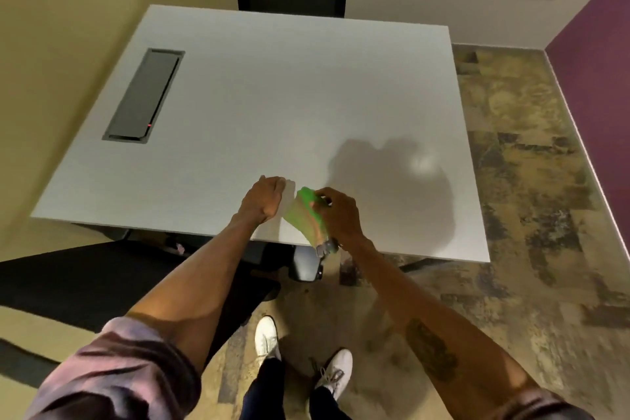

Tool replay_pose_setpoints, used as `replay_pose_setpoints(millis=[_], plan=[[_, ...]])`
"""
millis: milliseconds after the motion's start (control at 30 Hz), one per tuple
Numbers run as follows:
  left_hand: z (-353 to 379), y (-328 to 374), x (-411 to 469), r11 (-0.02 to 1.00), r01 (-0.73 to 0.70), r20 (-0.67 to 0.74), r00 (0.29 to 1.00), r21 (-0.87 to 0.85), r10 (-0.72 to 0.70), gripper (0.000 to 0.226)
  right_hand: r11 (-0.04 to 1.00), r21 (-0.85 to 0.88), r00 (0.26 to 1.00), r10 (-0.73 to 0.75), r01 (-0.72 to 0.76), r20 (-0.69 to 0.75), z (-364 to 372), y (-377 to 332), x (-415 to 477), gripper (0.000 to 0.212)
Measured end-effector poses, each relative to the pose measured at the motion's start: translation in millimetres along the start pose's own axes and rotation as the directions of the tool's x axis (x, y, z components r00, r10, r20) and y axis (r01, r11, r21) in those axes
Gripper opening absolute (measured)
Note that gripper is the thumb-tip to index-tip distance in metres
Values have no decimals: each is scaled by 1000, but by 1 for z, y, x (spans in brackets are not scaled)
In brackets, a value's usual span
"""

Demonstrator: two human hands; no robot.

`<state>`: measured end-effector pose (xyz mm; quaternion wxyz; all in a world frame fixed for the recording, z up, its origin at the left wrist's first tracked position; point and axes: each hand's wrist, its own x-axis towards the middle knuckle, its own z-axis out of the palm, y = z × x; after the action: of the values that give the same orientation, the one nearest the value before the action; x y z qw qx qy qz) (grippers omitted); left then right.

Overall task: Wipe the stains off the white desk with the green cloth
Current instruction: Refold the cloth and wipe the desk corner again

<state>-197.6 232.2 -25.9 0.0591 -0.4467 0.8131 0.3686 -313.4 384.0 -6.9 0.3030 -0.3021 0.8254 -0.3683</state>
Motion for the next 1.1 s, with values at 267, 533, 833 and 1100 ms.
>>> replay_pose_setpoints(millis=[267, 533, 833, 1100], plan=[[-102, -64, 34, 996, 80, -164, 983, -37, -86, 46, 998, 46, 999, 41, -41, -14, 66, -91, 53, 20], [-180, -163, 65, 984, 172, -294, 944, 48, -150, 50, 933, 310, 978, 142, -184, 153, 177, -150, 106, 13], [-231, -258, 65, 949, 265, -366, 911, 171, -188, 47, 877, 359, 947, 284, -319, 148, 279, -197, 124, 21], [-257, -307, 50, 930, 340, -328, 902, 141, -280, 48, 947, 163, 959, 265, -278, 98, 339, -241, 112, 27]])
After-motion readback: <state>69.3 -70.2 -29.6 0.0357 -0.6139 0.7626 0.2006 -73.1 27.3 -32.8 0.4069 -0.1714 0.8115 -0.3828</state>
